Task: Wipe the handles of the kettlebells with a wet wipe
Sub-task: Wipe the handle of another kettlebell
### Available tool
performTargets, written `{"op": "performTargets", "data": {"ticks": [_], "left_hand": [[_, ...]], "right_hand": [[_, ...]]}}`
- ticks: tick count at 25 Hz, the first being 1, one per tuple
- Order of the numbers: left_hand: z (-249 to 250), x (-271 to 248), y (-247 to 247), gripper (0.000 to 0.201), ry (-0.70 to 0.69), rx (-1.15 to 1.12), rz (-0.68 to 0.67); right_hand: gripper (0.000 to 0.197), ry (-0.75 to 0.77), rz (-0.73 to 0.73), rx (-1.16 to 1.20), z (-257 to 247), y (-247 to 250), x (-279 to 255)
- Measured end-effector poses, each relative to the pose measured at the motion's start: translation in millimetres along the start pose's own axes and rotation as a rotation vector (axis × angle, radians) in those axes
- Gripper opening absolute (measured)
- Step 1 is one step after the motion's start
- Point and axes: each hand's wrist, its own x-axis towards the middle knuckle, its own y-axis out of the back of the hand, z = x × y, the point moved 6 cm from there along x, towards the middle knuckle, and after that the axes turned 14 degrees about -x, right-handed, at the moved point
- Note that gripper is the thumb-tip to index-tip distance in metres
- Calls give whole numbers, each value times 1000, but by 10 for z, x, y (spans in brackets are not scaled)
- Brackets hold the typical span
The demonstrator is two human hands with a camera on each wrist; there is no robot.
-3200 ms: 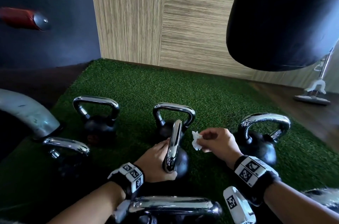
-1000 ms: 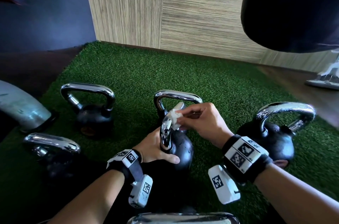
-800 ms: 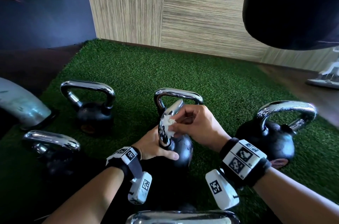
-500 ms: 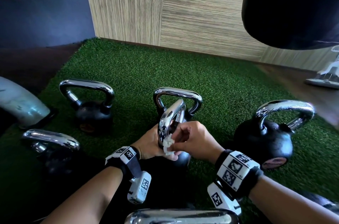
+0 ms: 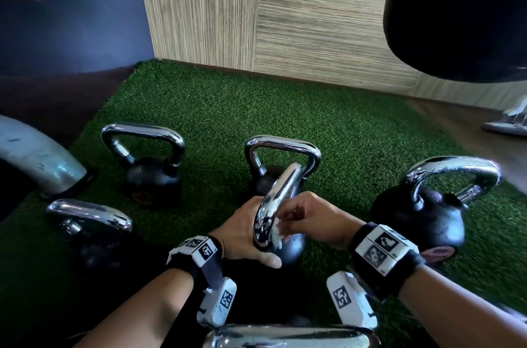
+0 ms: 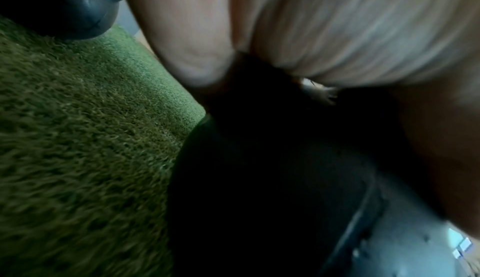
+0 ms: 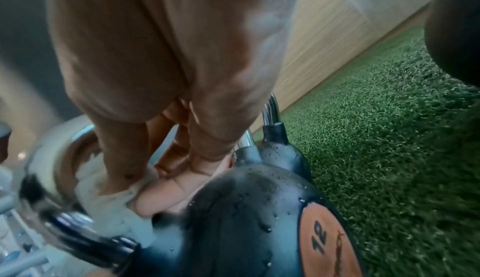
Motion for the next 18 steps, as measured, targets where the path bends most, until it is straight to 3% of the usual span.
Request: {"op": "performTargets", "data": {"ticks": [4, 7, 9, 12, 18], "left_hand": [[31, -103, -126, 112, -10, 55, -62], [103, -122, -104, 115, -86, 101, -27], [119, -109, -88, 115, -109, 151, -11], [146, -73, -80, 119, -120, 182, 1], [179, -100, -71, 117, -157, 173, 21]], "right_hand": [[23, 3, -80, -32, 68, -102, 8], [13, -45, -133, 253, 119, -144, -11], [35, -121, -150, 588, 197, -201, -43], [66, -145, -58, 860, 310, -151, -22], [59, -159, 26, 934, 322, -155, 17]]}}
